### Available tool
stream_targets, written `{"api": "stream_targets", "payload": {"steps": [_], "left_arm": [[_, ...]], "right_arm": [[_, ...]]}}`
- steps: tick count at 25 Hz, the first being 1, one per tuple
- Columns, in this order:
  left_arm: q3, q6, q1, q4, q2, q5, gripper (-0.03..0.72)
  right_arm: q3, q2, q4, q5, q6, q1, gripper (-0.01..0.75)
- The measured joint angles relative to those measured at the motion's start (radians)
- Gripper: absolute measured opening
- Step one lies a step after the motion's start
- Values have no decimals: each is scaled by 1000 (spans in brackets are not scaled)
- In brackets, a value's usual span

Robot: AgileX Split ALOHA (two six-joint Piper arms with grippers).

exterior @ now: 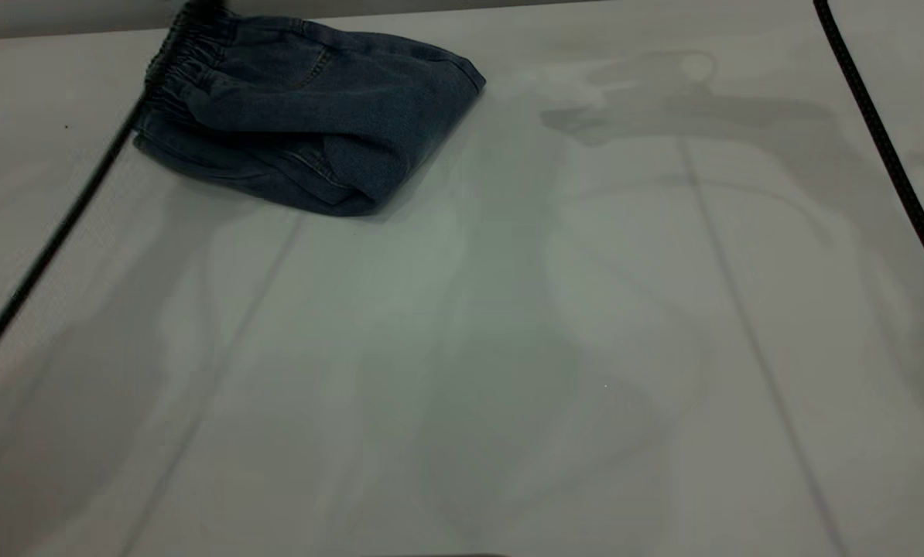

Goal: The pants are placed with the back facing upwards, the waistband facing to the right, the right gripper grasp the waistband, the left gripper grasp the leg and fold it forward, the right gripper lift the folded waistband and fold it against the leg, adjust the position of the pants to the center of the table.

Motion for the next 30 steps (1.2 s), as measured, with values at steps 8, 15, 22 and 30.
{"api": "stream_targets", "payload": {"steps": [8,15,22,30], "left_arm": [[0,457,-10,-125,66,0,412],[0,631,-10,-99,178,0,412],[-16,529,-34,-117,194,0,397],[-16,136,-152,-139,194,0,379]], "right_arm": [[0,0,1,7,0,0,586],[0,0,1,7,0,0,586],[0,0,-1,7,0,0,586],[0,-1,-3,8,0,-34,586]]}}
